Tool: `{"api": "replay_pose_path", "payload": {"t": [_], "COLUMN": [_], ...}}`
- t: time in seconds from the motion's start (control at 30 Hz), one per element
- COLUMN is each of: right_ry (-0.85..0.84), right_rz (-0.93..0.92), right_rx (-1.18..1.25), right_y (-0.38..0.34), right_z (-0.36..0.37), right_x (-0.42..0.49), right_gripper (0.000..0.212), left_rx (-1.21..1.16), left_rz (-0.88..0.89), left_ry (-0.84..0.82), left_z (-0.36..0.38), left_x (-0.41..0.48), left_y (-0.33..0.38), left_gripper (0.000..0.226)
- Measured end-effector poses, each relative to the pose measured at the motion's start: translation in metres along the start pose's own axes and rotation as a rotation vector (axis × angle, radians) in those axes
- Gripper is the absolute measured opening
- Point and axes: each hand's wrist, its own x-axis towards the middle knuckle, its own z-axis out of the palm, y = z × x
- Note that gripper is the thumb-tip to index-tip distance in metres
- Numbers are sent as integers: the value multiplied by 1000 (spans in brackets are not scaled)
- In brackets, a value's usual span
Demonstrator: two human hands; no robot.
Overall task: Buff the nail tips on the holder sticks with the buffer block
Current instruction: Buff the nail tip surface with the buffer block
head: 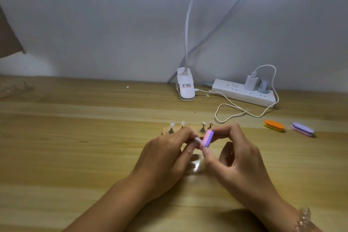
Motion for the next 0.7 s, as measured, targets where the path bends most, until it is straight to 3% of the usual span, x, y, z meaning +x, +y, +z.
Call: {"api": "replay_pose_path", "payload": {"t": [0.1, 0.23, 0.4, 0.57, 0.7], "right_ry": [-82, 21, -110, 33, -58], "right_rz": [-53, 83, -69, 89, -46], "right_rx": [-22, 48, -54, 30, -45], "right_y": [-5, 3, -10, 2, -4], "right_z": [2, -1, 3, -1, 2], "right_x": [-4, 2, -6, 2, -5], "right_gripper": [28, 27, 32, 28, 30], "left_rx": [-33, -27, -71, -12, -16], "left_rz": [-12, 8, -18, -1, -1], "left_ry": [27, 37, 68, 67, 62], "left_z": [-1, -1, -2, 0, -1], "left_x": [1, 1, 1, 0, 0], "left_y": [-2, 1, -3, 0, -1], "left_gripper": [14, 9, 11, 6, 9]}}
